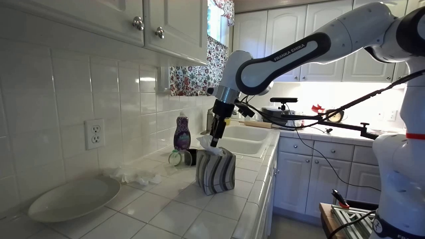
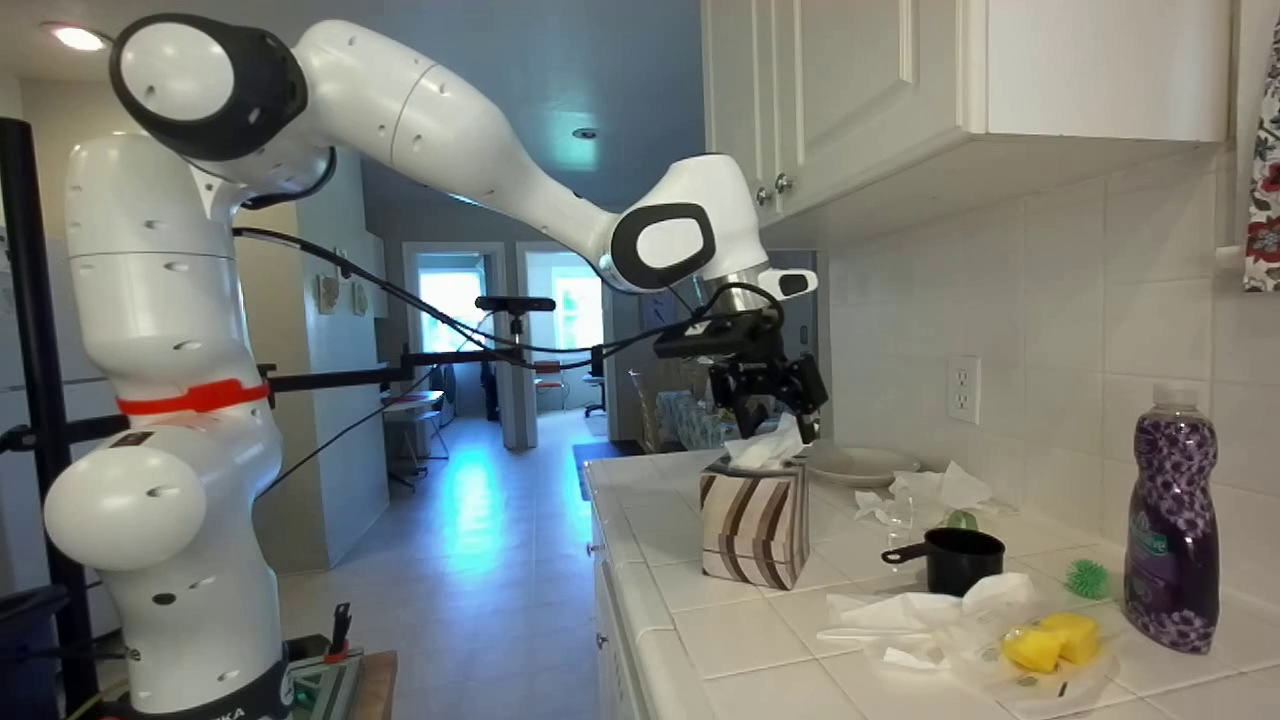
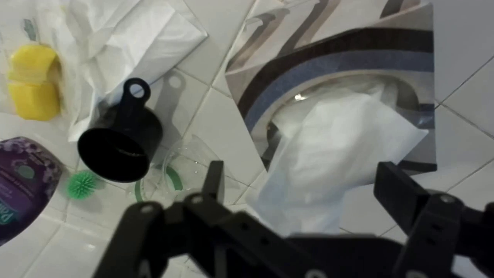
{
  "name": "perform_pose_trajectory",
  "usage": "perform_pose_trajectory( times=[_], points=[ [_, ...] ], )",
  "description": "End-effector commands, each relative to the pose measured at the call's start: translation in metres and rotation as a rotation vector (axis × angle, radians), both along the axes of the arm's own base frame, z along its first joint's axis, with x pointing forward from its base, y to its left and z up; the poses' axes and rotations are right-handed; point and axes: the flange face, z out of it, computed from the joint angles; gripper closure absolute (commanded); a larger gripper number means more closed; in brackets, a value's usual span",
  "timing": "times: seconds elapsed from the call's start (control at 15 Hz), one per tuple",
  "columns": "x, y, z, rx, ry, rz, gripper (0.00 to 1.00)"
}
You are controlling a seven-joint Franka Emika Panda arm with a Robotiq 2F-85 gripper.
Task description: Remove one piece of tissue from the tissue box
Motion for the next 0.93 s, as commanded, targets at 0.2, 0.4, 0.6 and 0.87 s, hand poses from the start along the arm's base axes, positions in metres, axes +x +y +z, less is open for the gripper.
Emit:
perform_pose_trajectory(
  times=[0.2,0.4,0.6,0.87],
  points=[
    [0.017,0.002,0.0,0.011,0.019,-0.019,0.54],
    [0.016,0.005,0.004,0.011,0.014,-0.018,0.77],
    [0.015,0.006,0.008,0.014,0.011,-0.017,0.99],
    [0.012,0.007,0.016,0.013,0.007,-0.02,1.0]
  ],
)
